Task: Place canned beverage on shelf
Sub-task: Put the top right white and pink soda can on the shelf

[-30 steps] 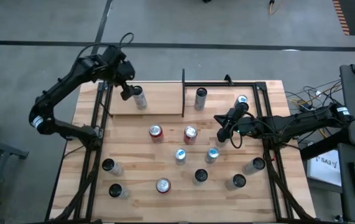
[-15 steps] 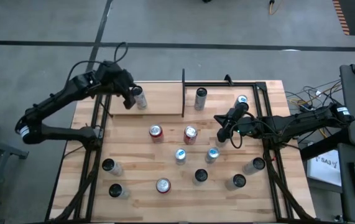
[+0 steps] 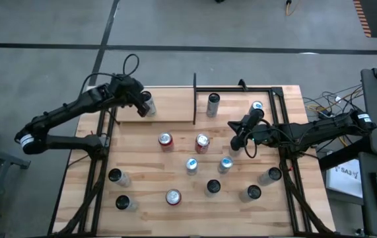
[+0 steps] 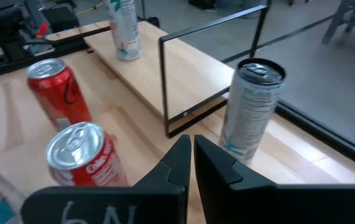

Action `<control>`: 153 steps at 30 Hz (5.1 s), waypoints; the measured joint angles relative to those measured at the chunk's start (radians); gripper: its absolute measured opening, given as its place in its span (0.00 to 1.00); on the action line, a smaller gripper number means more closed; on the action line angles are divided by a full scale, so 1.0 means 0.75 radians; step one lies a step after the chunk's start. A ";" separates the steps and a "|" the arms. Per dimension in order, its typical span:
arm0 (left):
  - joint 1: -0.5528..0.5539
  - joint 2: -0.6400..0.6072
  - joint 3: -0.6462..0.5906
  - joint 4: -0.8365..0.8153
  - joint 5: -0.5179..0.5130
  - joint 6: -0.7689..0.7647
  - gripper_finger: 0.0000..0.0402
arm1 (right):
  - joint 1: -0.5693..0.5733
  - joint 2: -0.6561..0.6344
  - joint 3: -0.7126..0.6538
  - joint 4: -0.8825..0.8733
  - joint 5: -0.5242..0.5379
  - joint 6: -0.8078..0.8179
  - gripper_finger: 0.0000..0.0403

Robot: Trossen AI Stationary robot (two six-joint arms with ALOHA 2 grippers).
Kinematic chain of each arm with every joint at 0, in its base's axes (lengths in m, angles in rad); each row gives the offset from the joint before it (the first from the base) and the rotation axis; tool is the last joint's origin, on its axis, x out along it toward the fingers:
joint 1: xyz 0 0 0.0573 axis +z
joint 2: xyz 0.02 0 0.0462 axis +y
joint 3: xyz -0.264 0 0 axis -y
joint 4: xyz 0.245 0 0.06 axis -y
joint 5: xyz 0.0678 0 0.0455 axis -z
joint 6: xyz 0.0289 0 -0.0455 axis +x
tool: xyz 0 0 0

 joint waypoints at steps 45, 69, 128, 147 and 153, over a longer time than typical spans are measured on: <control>-0.264 -0.183 -0.173 0.183 0.194 -0.260 0.00 | 0.000 0.000 0.000 0.011 0.033 0.122 0.03; -0.263 0.006 -0.251 0.352 -0.313 -0.410 0.00 | 0.000 0.000 0.000 0.010 0.020 0.140 0.03; -0.259 0.250 -0.230 0.377 -0.660 -0.435 0.00 | 0.000 0.000 0.000 0.010 0.019 0.142 0.03; -0.255 0.205 -0.231 0.227 -0.779 -0.432 0.00 | 0.000 0.000 0.000 0.009 0.019 0.142 0.03; -0.255 0.156 -0.229 0.222 -0.620 -0.381 0.00 | 0.000 0.000 0.000 0.010 0.019 0.142 0.03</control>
